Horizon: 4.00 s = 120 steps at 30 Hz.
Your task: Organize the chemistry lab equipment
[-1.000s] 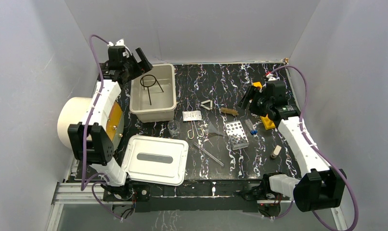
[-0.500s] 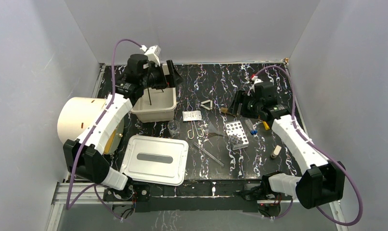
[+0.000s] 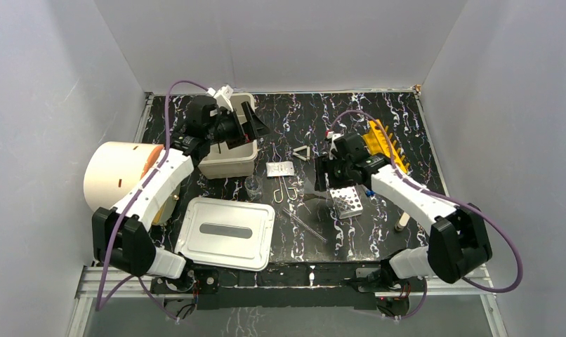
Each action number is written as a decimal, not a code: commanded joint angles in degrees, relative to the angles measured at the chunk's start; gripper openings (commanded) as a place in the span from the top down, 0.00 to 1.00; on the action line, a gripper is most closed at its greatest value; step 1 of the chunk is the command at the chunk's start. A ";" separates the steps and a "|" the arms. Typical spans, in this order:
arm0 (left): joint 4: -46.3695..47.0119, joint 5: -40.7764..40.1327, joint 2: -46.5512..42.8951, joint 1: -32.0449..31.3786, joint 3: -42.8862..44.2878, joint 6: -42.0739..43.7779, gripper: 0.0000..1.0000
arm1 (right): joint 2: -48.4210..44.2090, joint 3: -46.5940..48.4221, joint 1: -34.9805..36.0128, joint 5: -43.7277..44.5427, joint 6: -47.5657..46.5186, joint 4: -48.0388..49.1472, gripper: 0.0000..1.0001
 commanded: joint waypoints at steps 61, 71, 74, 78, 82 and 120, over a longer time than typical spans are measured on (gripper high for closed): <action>-5.00 -3.88 -5.59 0.13 4.04 -6.19 0.02 | 4.23 4.42 6.10 -2.30 -7.65 19.48 0.89; 3.24 0.26 -7.05 0.10 -0.10 -20.20 0.04 | 0.98 12.40 5.71 -17.53 -0.02 25.58 0.88; 3.79 0.49 -6.94 -0.03 -2.18 -32.32 0.06 | 1.20 12.70 5.71 -19.85 -1.82 28.10 0.88; 3.85 0.25 -6.85 -0.19 -2.48 -35.73 0.11 | 2.78 15.58 5.72 -19.51 -9.41 25.55 0.88; 3.74 4.09 -5.07 -0.14 -2.42 -36.45 0.22 | 4.03 18.59 5.75 -20.65 -16.05 23.05 0.88; -24.10 -13.90 1.83 10.49 19.45 -5.17 1.00 | -6.28 10.83 5.82 -9.42 -11.39 24.36 0.18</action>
